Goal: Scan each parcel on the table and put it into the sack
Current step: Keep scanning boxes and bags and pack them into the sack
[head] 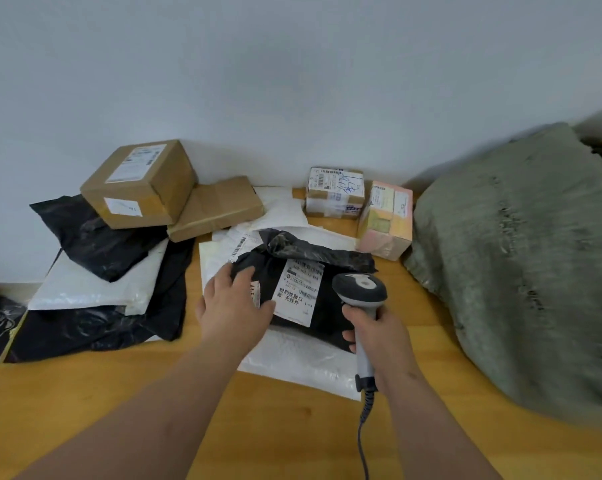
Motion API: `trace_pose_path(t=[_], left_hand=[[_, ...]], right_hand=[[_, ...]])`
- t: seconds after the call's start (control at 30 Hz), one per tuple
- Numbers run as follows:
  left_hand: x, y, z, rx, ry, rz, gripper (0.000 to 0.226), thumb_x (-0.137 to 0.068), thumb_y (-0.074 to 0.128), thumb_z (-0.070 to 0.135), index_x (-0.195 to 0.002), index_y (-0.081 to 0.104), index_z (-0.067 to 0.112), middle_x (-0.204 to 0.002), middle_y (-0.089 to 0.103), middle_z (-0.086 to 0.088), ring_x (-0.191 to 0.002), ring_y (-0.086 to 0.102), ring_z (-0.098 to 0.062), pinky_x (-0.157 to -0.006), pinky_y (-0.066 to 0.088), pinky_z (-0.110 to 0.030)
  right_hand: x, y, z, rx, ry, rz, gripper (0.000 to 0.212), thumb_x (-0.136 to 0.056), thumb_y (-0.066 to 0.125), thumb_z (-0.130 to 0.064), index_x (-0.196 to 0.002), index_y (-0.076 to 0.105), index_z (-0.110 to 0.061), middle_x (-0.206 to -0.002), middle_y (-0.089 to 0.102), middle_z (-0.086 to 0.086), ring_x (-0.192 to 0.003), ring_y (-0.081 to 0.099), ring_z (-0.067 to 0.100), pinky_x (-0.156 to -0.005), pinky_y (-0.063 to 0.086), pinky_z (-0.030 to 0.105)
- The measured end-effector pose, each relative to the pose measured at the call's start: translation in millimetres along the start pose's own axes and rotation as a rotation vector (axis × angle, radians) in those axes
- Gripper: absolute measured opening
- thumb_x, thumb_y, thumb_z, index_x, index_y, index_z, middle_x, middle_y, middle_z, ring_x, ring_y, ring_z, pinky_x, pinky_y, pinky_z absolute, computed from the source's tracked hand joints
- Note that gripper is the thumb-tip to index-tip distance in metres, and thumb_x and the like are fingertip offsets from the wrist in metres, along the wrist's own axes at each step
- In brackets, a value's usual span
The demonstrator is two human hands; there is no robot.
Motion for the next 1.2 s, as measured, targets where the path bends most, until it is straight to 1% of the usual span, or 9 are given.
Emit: trace_pose_path(t=[0.2,0.4,0.57,0.7,0.8,0.9,1.03,1.1,1.2], left_hand=[[-12.9,3.8,17.2,-0.165,-0.068,-0.088,0.105,-0.075,0.058,0.078,-0.155,0.015,0.026,-0.163,0.007,-0.002,-0.150,0.009,-0.028,-0.117,0.013,-0.051],[-23.3,25.2,31.1,-0.208,-0.113,-0.077,0.099,-0.070,0.060,0.080,-0.144,0.034,0.020,-0.152,0.022,-0.004,-0.140,0.022,-0.030,-0.114,0.021,-0.046],[-29.2,38.5,36.4,-0.138,-0.155,-0.056,0.078,-0.080,0.067,0.059,-0.141,0.039,0.018,-0.144,0.036,-0.006,-0.133,0.037,-0.029,-0.108,0.036,-0.048],[-32.3,36.7,45.2,-0.006,-0.132,0.040,0.049,-0.088,0.065,0.035,-0.131,0.052,0.016,-0.129,0.049,-0.005,-0.116,0.051,-0.029,-0.091,0.048,-0.045],[-34.9,30.6,49.6,0.145,-0.139,0.077,0.040,-0.092,0.059,0.023,-0.132,0.057,0.017,-0.122,0.061,-0.005,-0.105,0.059,-0.028,-0.081,0.049,-0.037],[-37.5,19.0,54.6,0.272,-0.168,0.090,0.036,-0.095,0.055,0.016,-0.130,0.060,0.014,-0.115,0.068,-0.006,-0.099,0.059,-0.024,-0.077,0.042,-0.030],[-40.1,10.6,58.1,0.349,-0.182,-0.002,0.043,-0.094,0.046,0.008,-0.135,0.056,0.013,-0.114,0.066,-0.012,-0.096,0.061,-0.029,-0.078,0.053,-0.036],[-39.0,8.2,57.8,0.357,-0.187,-0.075,0.041,-0.093,0.042,0.003,-0.128,0.061,0.012,-0.103,0.066,-0.011,-0.085,0.061,-0.027,-0.068,0.054,-0.034],[-31.2,2.9,57.3,0.359,-0.181,-0.156,0.038,-0.091,0.040,-0.003,-0.115,0.066,0.011,-0.092,0.067,-0.011,-0.082,0.064,-0.030,-0.072,0.057,-0.041]], right_hand=[[-6.2,-1.8,-3.6,-0.015,-0.002,-0.068,0.009,-0.091,0.069,-0.020,-0.090,0.060,-0.023,-0.086,0.068,0.000,-0.077,0.066,0.019,-0.072,0.055,0.036],[-36.8,-18.1,4.0,0.012,0.028,-0.005,0.012,-0.090,0.068,-0.022,-0.085,0.059,-0.018,-0.080,0.062,0.011,-0.071,0.057,0.025,-0.066,0.048,0.039],[-55.6,-13.6,17.4,-0.032,0.172,-0.090,0.009,-0.093,0.066,-0.026,-0.092,0.058,-0.023,-0.095,0.068,0.008,-0.070,0.065,0.021,-0.076,0.058,0.040],[-62.5,-4.5,20.5,-0.011,0.178,-0.153,0.010,-0.093,0.067,-0.026,-0.095,0.059,-0.020,-0.092,0.068,0.008,-0.066,0.066,0.019,-0.067,0.055,0.035],[-67.3,-4.9,16.6,0.018,0.142,-0.157,0.010,-0.092,0.067,-0.025,-0.094,0.059,-0.019,-0.087,0.067,0.006,-0.065,0.066,0.020,-0.065,0.054,0.035],[-72.0,-11.8,4.0,0.068,0.080,-0.095,0.014,-0.089,0.069,-0.028,-0.091,0.061,-0.017,-0.090,0.069,0.010,-0.067,0.067,0.021,-0.070,0.059,0.044],[-70.8,-16.0,-19.1,-0.041,0.068,-0.134,0.010,-0.091,0.069,-0.026,-0.093,0.060,-0.020,-0.091,0.068,0.005,-0.070,0.066,0.020,-0.074,0.059,0.039],[-66.3,-12.6,-33.3,-0.071,0.048,-0.211,0.013,-0.092,0.068,-0.026,-0.101,0.061,-0.019,-0.089,0.069,0.003,-0.070,0.067,0.019,-0.073,0.059,0.036],[-62.1,-4.4,-52.1,-0.074,-0.007,-0.282,0.011,-0.093,0.067,-0.026,-0.102,0.062,-0.022,-0.094,0.070,0.004,-0.072,0.068,0.019,-0.073,0.058,0.036]])
Point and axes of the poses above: each hand's wrist, its own x-axis away from the middle knuckle, its own y-axis out of the palm, z = x × y, the point moved 5 cm from there along -x, towards the middle knuckle
